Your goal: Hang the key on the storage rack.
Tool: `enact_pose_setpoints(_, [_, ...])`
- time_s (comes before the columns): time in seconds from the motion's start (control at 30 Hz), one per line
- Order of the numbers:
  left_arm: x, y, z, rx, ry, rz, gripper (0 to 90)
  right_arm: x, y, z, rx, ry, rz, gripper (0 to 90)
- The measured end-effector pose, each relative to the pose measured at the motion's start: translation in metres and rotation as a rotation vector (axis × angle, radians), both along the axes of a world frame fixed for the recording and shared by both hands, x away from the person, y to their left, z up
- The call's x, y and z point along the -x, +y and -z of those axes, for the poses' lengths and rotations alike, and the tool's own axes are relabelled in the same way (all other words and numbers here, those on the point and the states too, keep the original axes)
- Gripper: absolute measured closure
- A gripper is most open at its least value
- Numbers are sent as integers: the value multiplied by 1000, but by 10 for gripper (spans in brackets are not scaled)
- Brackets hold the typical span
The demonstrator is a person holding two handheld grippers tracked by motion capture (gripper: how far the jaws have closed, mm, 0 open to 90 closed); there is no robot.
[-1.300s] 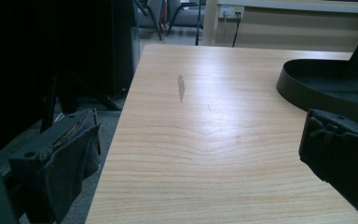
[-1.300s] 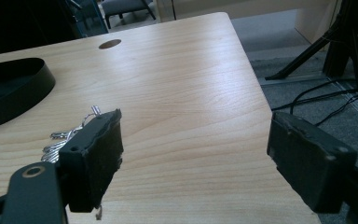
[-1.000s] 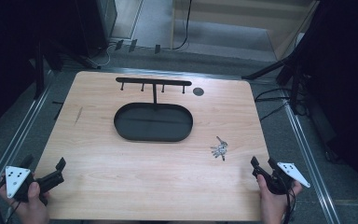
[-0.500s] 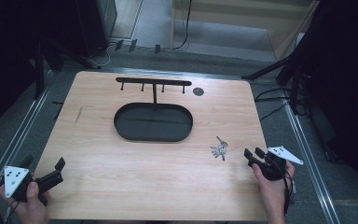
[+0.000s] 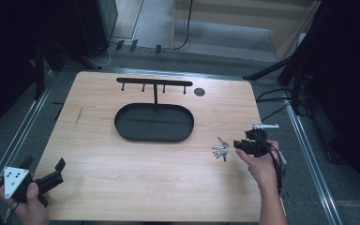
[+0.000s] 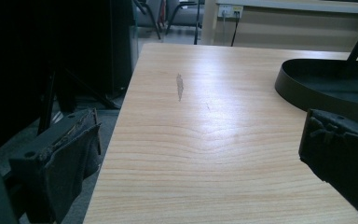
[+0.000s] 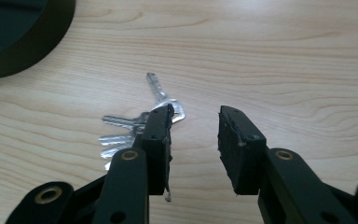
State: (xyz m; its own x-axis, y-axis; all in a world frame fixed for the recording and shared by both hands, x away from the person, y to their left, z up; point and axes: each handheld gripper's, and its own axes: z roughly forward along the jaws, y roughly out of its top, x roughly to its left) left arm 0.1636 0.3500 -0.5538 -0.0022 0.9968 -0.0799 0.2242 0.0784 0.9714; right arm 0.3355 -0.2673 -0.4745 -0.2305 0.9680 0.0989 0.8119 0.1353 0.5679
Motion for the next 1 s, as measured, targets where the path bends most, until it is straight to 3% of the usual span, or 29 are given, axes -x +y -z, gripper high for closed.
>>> enact_pose_setpoints(0.1, [0,0,0,-1,0,0,0,-14,9,-6,-25,112,26,667])
enact_pose_setpoints(0.17, [0,0,0,0,1,-1,0,-20,16,-8,-33,168,60,688])
enact_pose_setpoints(0.27, [0,0,0,4,1,-1,0,-31,27,-8,-78,298,128,744])
enact_pose_setpoints(0.37, [0,0,0,3,4,1,0,-39,37,-8,-44,351,176,778])
enact_pose_setpoints(0.5, [0,1,0,3,5,1,0,-47,45,-6,-36,370,226,788])
enact_pose_setpoints(0.67, [0,1,0,13,2,5,0,-53,50,8,36,408,258,792])
enact_pose_setpoints(0.83, [0,1,0,14,1,8,0,-57,55,12,42,375,284,836])
enact_pose_setpoints(1.0, [-1,2,0,15,3,8,0,-59,58,17,62,395,322,834])
